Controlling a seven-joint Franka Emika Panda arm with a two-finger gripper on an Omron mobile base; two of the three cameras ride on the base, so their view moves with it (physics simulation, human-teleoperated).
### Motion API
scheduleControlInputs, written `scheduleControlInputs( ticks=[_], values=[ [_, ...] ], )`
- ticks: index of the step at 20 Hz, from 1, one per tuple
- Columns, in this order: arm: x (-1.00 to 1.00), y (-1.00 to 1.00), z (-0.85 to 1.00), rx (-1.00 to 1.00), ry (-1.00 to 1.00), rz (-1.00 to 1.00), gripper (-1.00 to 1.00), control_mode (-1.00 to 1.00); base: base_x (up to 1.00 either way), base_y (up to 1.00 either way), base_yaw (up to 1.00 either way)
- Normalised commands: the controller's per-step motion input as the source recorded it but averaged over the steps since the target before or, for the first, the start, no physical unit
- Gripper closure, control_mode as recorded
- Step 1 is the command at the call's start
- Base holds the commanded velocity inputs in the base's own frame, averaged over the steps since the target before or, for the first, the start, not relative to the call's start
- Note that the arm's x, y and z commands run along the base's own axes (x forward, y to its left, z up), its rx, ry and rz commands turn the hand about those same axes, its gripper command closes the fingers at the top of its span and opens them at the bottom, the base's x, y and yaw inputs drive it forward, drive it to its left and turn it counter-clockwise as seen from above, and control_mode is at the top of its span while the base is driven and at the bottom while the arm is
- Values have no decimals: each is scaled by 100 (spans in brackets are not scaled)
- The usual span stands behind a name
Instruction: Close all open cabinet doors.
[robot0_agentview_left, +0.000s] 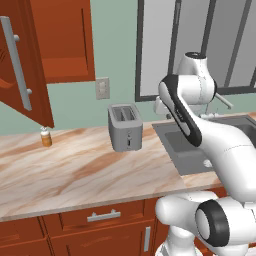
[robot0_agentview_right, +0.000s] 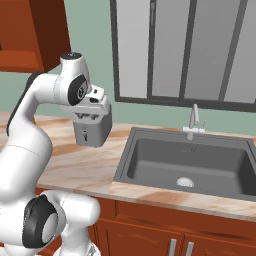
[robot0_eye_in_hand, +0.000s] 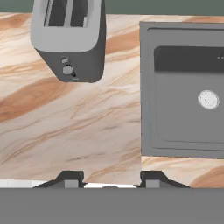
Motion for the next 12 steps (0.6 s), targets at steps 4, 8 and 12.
scheduleControlInputs(
  ticks=[4, 8, 12],
  values=[
    [-18, 0, 0, 1, 0, 0, -100, -100, 0, 0, 0],
    [-30, 4, -13, 3, 9, 0, -100, -100, 0, 0, 0],
    [-39, 12, -1, 14, 0, -5, -100, -100, 0, 0, 0]
  ],
)
